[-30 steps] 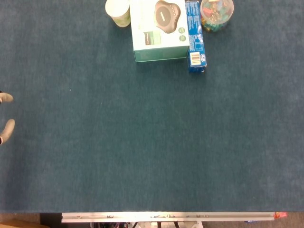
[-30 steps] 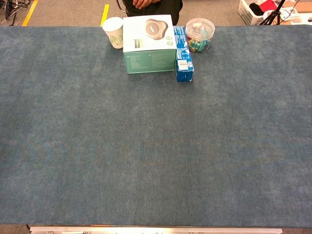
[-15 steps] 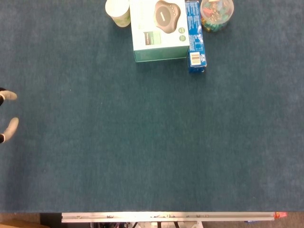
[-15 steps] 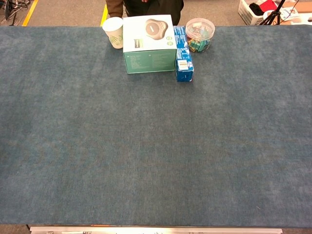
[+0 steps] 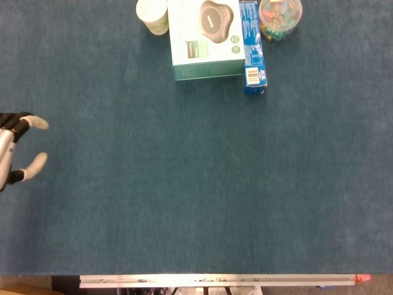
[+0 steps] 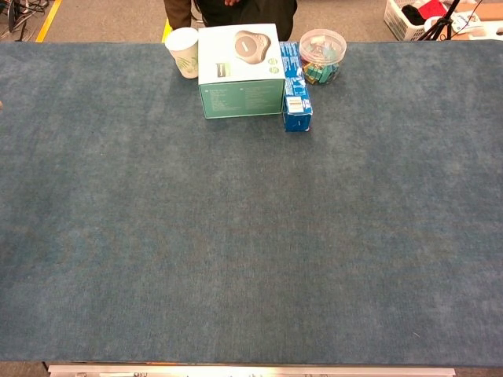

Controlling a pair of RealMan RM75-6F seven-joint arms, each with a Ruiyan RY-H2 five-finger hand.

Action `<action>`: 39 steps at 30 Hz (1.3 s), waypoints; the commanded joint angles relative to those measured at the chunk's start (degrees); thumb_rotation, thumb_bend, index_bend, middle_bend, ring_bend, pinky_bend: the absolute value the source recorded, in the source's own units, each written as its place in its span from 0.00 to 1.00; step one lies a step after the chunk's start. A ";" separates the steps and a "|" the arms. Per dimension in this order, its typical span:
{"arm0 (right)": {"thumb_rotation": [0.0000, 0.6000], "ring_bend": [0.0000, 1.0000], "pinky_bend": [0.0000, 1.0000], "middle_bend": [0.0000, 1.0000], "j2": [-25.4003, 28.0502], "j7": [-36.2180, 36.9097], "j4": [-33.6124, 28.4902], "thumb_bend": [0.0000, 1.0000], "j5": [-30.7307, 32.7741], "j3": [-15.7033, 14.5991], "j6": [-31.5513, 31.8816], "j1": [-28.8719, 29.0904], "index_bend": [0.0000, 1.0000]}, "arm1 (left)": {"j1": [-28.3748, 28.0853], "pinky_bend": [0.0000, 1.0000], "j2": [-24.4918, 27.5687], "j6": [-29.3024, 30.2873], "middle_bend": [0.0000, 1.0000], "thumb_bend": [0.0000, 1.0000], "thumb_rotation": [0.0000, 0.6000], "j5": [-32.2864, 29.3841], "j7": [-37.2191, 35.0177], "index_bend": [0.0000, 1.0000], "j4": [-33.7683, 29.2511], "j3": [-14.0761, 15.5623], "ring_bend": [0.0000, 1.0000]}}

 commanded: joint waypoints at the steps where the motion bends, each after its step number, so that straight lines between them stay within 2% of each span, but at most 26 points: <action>1: 0.99 0.31 0.44 0.45 0.24 -0.28 -0.40 0.00 0.13 0.30 -0.27 0.43 0.41 | -3.02 0.39 0.61 -3.93 0.41 0.28 1.00 0.83 -8.32 0.39 -0.48 -0.16 0.35; 3: 0.99 0.31 0.44 0.45 0.35 -0.35 -0.65 0.00 0.28 0.36 -0.47 0.62 0.41 | -4.32 0.46 0.21 -4.52 0.47 0.28 1.00 1.78 -14.94 0.44 -0.36 -0.71 0.41; 5: 0.99 0.31 0.44 0.45 0.42 -0.33 -0.81 0.00 0.69 0.38 -0.66 0.69 0.41 | -5.16 0.56 -1.13 -4.07 0.57 0.28 1.00 2.76 -21.44 0.53 0.36 -1.19 0.51; 8: 1.00 0.31 0.44 0.45 0.49 -0.07 -0.88 0.00 1.21 0.63 -0.63 0.79 0.41 | -7.09 0.64 -1.80 -6.49 0.66 0.26 1.00 3.35 -29.22 0.58 0.37 -0.87 0.58; 12: 0.99 0.31 0.44 0.45 0.69 0.09 -0.92 0.00 1.12 0.70 -0.60 0.94 0.41 | -9.06 0.71 -1.99 -9.61 0.73 0.21 1.00 3.57 -33.55 0.63 0.09 -0.32 0.63; 16: 1.00 0.31 0.44 0.45 1.34 0.46 -1.24 0.00 0.93 1.00 -0.86 1.45 0.41 | -12.49 0.84 -3.78 -15.56 0.87 0.04 1.00 3.18 -39.63 0.72 -0.78 0.77 0.76; 19: 0.99 0.31 0.44 0.45 1.47 0.64 -1.42 0.00 0.90 0.81 -1.31 1.67 0.41 | -14.25 0.92 -4.16 -18.77 0.97 0.00 0.97 2.52 -42.69 0.77 -0.99 1.45 0.85; 21: 0.99 0.31 0.44 0.45 1.55 1.22 -1.73 0.00 1.12 0.67 -1.72 1.74 0.41 | -14.80 0.95 -4.56 -19.66 1.00 0.00 0.80 1.91 -43.88 0.79 -1.00 1.61 0.89; 23: 0.99 0.31 0.44 0.45 1.74 1.70 -2.07 0.00 1.32 0.62 -1.99 1.82 0.41 | -15.25 0.98 -5.05 -20.23 1.00 0.00 0.57 1.19 -44.70 0.82 -0.94 1.63 0.93; 28: 1.00 0.31 0.44 0.45 1.95 1.33 -2.24 0.00 1.05 0.66 -1.67 1.94 0.41 | -15.97 1.00 -5.76 -21.93 1.00 0.00 0.37 -1.59 -47.50 0.91 -1.47 1.62 1.00; 31: 0.99 0.31 0.44 0.45 2.03 1.31 -2.37 0.00 0.91 0.76 -1.29 1.96 0.41 | -16.60 1.00 -5.61 -23.06 1.00 0.00 0.30 -2.88 -49.64 0.95 -1.72 1.38 1.00; 39: 1.00 0.31 0.44 0.45 2.27 1.33 -2.60 0.00 0.78 0.58 -1.27 2.05 0.41 | -17.02 1.00 -5.36 -24.25 1.00 0.00 0.04 -3.65 -53.10 0.99 -1.38 1.78 1.00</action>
